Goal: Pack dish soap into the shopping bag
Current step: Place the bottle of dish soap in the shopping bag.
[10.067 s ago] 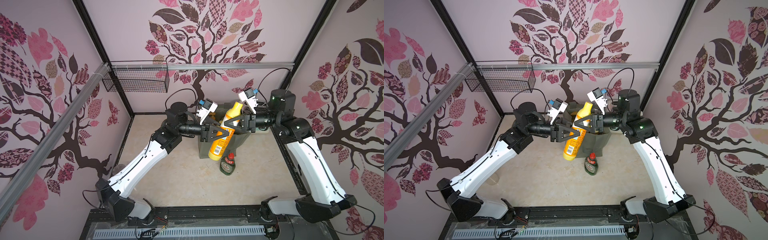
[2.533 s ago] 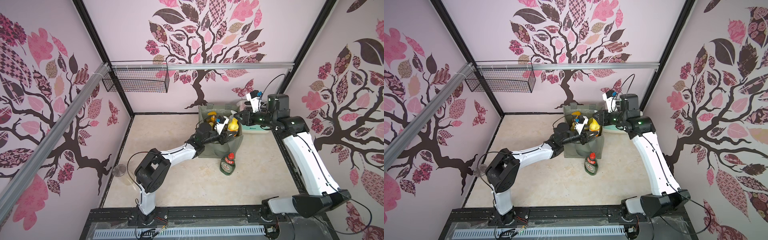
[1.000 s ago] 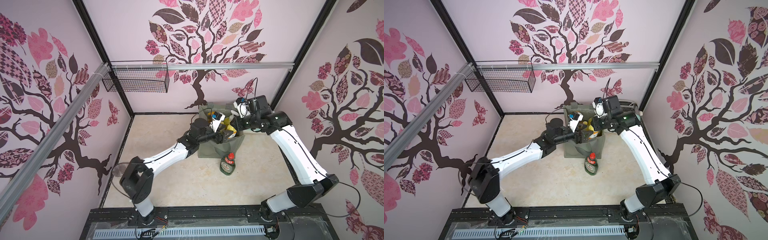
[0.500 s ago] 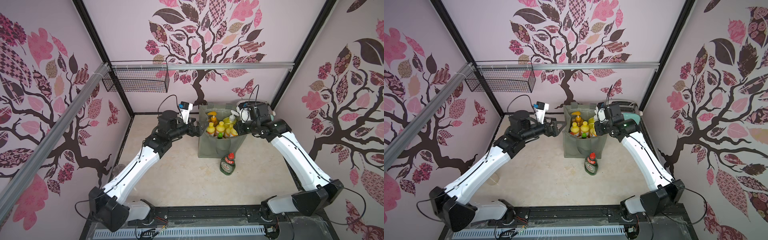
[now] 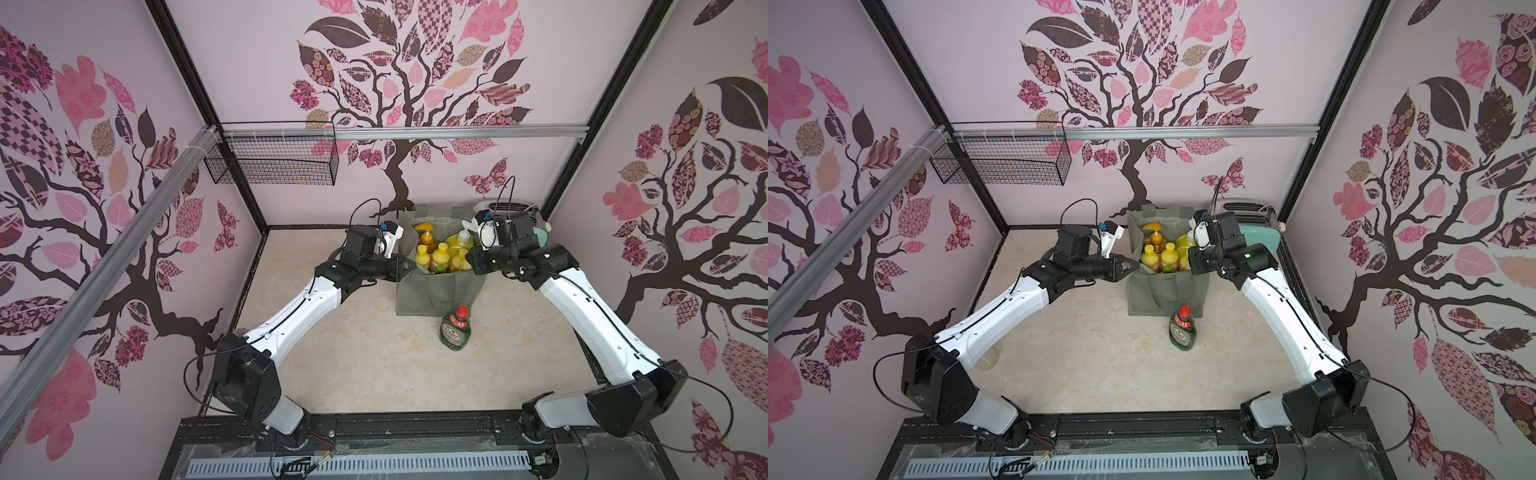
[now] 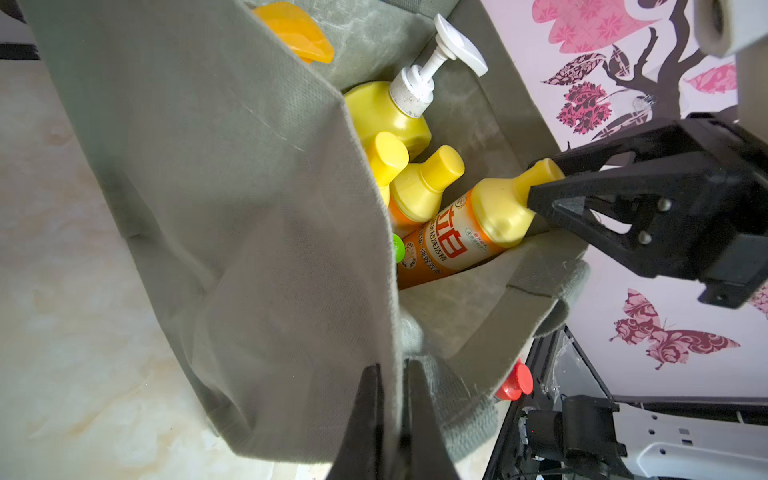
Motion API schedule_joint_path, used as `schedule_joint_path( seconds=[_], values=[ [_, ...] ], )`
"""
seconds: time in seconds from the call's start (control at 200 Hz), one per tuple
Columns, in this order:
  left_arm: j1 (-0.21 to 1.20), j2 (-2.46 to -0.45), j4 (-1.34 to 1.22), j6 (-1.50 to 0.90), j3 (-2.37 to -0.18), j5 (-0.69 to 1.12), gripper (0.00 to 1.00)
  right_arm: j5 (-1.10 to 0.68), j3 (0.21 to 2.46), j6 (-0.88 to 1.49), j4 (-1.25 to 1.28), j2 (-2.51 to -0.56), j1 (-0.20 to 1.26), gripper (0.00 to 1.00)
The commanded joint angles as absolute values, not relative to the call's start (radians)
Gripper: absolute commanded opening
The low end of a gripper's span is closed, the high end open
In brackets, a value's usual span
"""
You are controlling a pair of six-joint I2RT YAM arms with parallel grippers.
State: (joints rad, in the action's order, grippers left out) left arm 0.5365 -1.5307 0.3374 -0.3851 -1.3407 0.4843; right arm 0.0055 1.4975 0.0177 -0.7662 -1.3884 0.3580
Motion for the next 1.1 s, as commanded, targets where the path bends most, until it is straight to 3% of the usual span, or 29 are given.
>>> schedule_joint_path(
  seconds=[0.0, 0.845, 0.975, 1.04, 1.09],
  values=[
    [0.525, -1.511, 0.298, -0.383, -1.401, 0.516, 0.00, 0.046, 1.512, 0.001, -0.736, -1.388, 0.361, 0.00],
    [0.511, -1.460, 0.285, -0.391, -1.416, 0.513, 0.00, 0.140, 1.511, 0.008, -0.837, -1.539, 0.388, 0.00],
    [0.512, -1.458, 0.288, -0.394, -1.413, 0.515, 0.00, 0.131, 1.536, 0.012, -0.850, -1.524, 0.388, 0.26],
    [0.511, -1.454, 0.289, -0.396, -1.412, 0.514, 0.10, 0.113, 1.550, 0.013, -0.846, -1.508, 0.387, 0.42],
    [0.511, -1.450, 0.290, -0.397, -1.410, 0.512, 0.14, 0.103, 1.562, 0.018, -0.841, -1.494, 0.388, 0.47]
  ],
)
